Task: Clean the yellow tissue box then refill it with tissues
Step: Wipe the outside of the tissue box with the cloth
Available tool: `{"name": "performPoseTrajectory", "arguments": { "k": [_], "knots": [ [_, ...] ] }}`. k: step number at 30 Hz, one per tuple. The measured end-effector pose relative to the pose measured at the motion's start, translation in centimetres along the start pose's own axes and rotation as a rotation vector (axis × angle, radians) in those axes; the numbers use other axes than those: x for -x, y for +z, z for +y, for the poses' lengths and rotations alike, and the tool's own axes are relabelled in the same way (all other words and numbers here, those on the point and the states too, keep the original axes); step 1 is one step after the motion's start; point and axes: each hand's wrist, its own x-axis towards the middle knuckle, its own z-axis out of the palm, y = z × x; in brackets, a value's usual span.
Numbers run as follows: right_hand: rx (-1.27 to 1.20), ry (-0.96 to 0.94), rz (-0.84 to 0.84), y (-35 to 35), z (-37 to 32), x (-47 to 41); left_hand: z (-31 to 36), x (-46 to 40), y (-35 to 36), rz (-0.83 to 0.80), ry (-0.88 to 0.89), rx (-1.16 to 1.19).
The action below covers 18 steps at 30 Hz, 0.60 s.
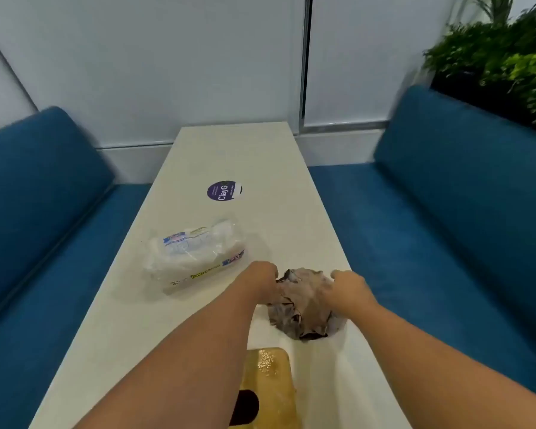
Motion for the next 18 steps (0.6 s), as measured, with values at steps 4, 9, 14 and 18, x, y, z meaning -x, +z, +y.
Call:
{"name": "performPoseTrajectory", "arguments": {
  "k": [4, 9, 14, 18],
  "knots": [
    [0.009, 0.050, -0.046, 1.3, 1.2, -1.1, 0.7, -1.5, 1.3, -0.027, -0.064, 0.069],
    [-0.120, 0.019, -0.164, 1.1, 1.6, -3.6, 1.7, -4.2, 1.6, -0.179, -0.207, 0.378],
    [-0.505, -0.183, -0.197, -0.3, 1.8, -4.0, 1.2, -4.0, -1.1, -0.215, -0.430, 1.154],
    [-0.951, -0.297, -0.352, -1.6, -0.9, -2.6, 0.7, -2.1, -3.8, -0.128, -0.318, 1.368]
  ]
}}
